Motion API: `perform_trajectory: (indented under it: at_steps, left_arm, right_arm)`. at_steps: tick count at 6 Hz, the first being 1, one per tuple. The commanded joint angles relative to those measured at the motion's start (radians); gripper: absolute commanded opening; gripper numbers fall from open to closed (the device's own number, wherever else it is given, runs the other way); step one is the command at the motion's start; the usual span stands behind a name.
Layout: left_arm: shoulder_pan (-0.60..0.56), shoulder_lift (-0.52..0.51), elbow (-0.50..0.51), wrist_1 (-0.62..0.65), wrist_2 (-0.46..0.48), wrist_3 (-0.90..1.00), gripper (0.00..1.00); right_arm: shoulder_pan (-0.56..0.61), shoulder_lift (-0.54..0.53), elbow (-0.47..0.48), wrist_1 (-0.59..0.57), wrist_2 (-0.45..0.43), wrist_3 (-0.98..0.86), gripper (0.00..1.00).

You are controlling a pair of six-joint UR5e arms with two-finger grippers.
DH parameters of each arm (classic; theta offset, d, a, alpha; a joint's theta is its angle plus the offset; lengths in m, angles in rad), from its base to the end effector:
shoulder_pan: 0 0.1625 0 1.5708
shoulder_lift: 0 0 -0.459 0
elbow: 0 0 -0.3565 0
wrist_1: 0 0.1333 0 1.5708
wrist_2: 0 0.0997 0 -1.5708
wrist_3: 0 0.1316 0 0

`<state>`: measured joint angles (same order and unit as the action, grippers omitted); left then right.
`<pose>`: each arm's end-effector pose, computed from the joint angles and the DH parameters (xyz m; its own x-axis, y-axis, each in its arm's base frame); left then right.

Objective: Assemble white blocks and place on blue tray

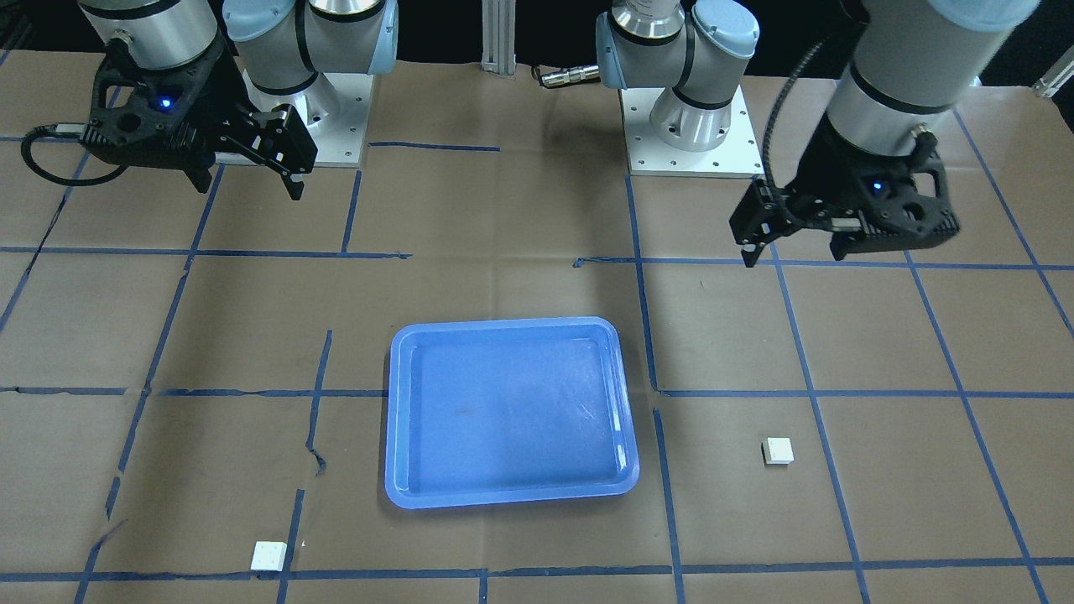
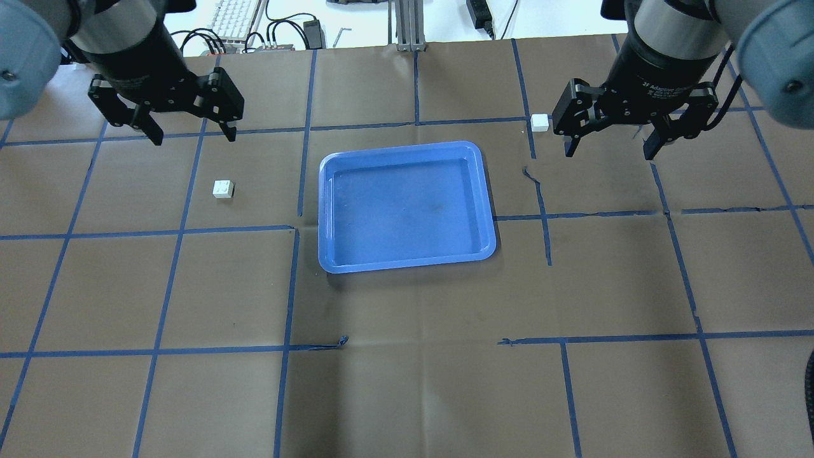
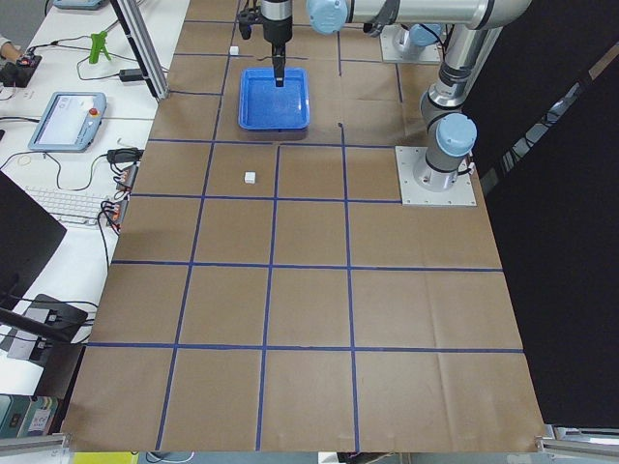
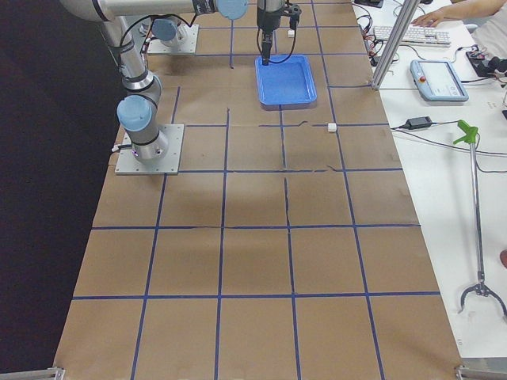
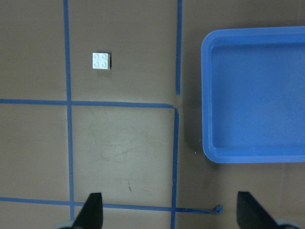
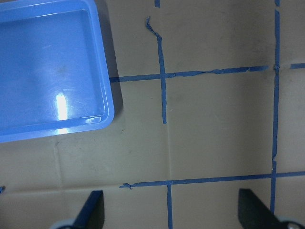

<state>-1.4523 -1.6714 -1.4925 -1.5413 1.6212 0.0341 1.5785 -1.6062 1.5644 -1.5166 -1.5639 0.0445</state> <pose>-0.0663 -0.5146 0.4805 -0.9951 -0.0845 -0.0506 -0.0843 0.9964 -0.0055 0.1376 -0.4370 0.5033 -0.9993 0.0369 -0.0063 0.0368 0.9992 0.0127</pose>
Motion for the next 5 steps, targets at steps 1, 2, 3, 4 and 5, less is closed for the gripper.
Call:
perform_trajectory:
  at_steps: [1, 2, 3, 4, 5]
  left_arm:
    - [0.075, -0.142, -0.006, 0.131, -0.004, 0.176, 0.99]
    - [0.093, -0.212, -0.026, 0.182, -0.004, 0.311, 0.99]
    - [0.107, -0.259, -0.09, 0.331, -0.023, 0.341, 0.99]
    - [0.118, -0.312, -0.15, 0.495, -0.059, 0.346, 0.99]
    - [0.128, -0.368, -0.169, 0.535, -0.063, 0.348, 0.99]
  right_arm:
    - [-0.003, 0.003, 0.002, -0.029, 0.001, -0.267, 1.0]
    - [-0.005, 0.026, 0.0, -0.057, 0.001, -0.443, 1.0]
    - [-0.006, 0.058, -0.012, -0.069, 0.002, -0.692, 1.0]
    - [-0.009, 0.089, -0.021, -0.132, 0.002, -0.961, 1.0]
    - [-0.009, 0.129, -0.044, -0.139, 0.002, -1.165, 1.0]
